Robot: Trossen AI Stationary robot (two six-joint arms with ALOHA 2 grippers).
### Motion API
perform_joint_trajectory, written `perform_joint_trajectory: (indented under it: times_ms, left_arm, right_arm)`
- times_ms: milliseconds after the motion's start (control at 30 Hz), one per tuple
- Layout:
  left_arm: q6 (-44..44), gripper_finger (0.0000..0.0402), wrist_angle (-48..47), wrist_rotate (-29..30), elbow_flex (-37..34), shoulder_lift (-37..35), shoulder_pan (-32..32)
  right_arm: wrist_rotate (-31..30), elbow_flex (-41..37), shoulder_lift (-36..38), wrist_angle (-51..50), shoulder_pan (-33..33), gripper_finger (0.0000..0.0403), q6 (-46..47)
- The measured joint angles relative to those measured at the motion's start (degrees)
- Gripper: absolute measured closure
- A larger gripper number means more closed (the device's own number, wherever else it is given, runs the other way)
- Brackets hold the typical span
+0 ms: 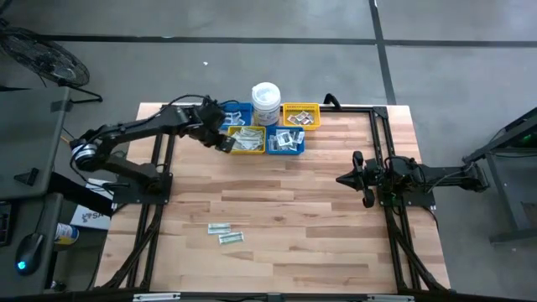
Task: Pick & Place First Aid Supplies
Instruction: Put the green bandage pad into the left yellow bin
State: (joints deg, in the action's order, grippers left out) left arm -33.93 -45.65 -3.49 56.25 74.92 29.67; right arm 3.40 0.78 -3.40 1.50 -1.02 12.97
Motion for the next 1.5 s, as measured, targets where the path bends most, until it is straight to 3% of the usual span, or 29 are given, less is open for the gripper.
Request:
perform_joint_trajectory:
  times_ms: [400,667,1167,1500]
  left_arm:
    - [-18.9,0.0273,-8.8,8.7,0.0,-3.3,-18.2]
    - [-35.1,0.0273,-8.0,11.6,-2.5,-3.3,-32.5]
    - [-73.4,0.0273,2.7,14.7,-12.2,-3.4,-59.9]
    - [-91.0,0.0273,10.2,21.3,-17.4,-3.4,-72.0]
  right_arm:
    - [0.0,0.0,0.0,0.0,0.0,0.0402,0.0]
    - [0.0,0.0,0.0,0.0,0.0,0.0402,0.0]
    - [0.0,0.0,0.0,0.0,0.0,0.0402,0.0]
    - [0.0,0.0,0.0,0.0,0.0,0.0402,0.0]
